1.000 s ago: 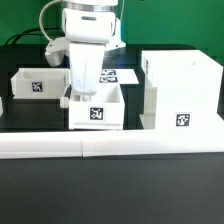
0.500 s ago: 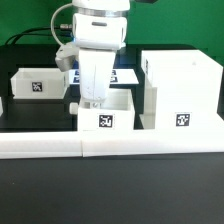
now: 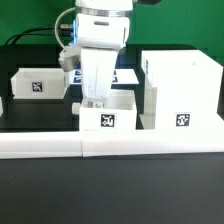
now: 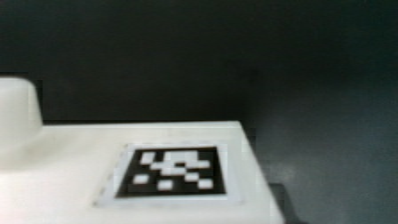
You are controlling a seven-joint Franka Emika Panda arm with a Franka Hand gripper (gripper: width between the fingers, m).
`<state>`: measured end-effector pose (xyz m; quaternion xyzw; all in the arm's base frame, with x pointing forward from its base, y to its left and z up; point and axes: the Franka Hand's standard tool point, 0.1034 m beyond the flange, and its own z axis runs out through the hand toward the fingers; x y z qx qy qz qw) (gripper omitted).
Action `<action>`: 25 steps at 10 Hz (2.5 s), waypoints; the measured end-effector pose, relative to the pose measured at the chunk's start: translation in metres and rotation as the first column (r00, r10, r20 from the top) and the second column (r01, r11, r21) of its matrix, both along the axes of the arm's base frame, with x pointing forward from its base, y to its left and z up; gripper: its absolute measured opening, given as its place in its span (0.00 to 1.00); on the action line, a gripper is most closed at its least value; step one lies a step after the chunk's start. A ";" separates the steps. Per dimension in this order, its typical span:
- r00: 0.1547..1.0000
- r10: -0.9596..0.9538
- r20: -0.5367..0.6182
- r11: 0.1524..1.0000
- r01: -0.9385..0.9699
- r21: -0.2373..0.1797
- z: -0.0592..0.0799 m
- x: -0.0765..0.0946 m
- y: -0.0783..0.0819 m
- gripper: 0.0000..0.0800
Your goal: Assemble drawer
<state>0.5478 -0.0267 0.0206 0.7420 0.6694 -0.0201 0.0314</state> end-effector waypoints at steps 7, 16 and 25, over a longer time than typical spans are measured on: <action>1.000 -0.010 -0.003 1.000 0.010 0.011 -0.001 0.000 0.016 0.05; 1.000 0.027 0.008 1.000 -0.027 0.011 -0.005 -0.004 0.027 0.05; 1.000 0.025 -0.011 1.000 -0.025 0.009 -0.007 -0.007 0.030 0.05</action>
Offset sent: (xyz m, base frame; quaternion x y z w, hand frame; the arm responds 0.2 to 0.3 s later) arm 0.0000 0.0000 0.0000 0.0000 0.0000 0.0000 1.0000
